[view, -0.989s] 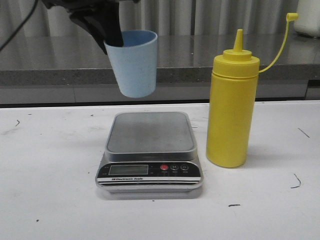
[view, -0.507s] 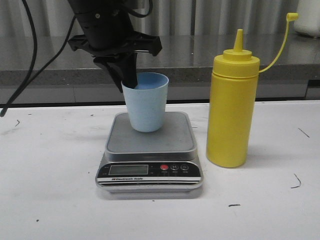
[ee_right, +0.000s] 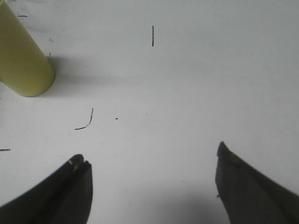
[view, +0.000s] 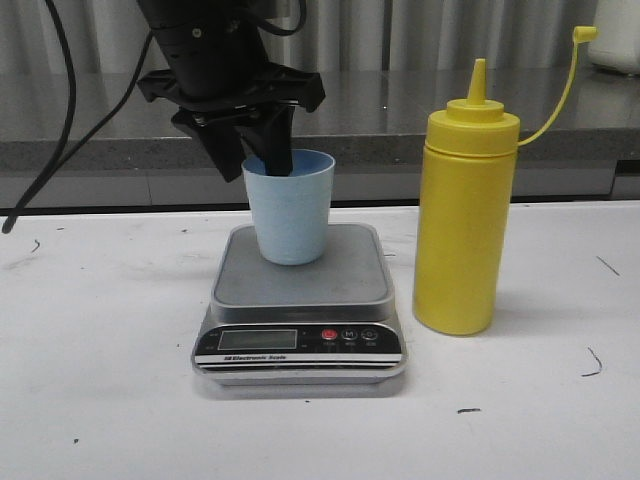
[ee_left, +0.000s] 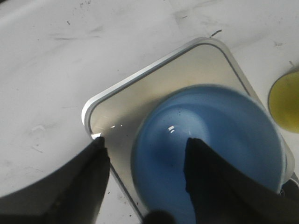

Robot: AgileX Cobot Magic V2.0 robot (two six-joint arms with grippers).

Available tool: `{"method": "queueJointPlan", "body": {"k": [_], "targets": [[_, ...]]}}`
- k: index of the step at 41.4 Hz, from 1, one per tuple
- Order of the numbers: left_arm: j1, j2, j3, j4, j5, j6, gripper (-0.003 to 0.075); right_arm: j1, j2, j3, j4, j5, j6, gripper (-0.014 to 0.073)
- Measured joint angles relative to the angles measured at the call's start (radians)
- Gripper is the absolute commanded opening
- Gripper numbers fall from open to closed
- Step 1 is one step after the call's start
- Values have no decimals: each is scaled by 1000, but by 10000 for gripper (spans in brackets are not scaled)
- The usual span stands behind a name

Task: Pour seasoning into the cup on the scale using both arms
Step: 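Set the cup on the scale, open the left gripper and withdraw, then move the right gripper toward the yellow squeeze bottle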

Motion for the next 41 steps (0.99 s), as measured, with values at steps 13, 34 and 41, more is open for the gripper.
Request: {"method": "queueJointPlan", "body": {"k": [13, 34, 41], "targets": [[0, -243, 122, 43, -28, 0, 400, 0, 0, 0, 0, 0, 0, 566], [73, -883, 602, 62, -111, -16, 400, 0, 0, 0, 0, 0, 0, 566], [81, -1113, 725, 62, -107, -26, 400, 0, 0, 0, 0, 0, 0, 566]]}}
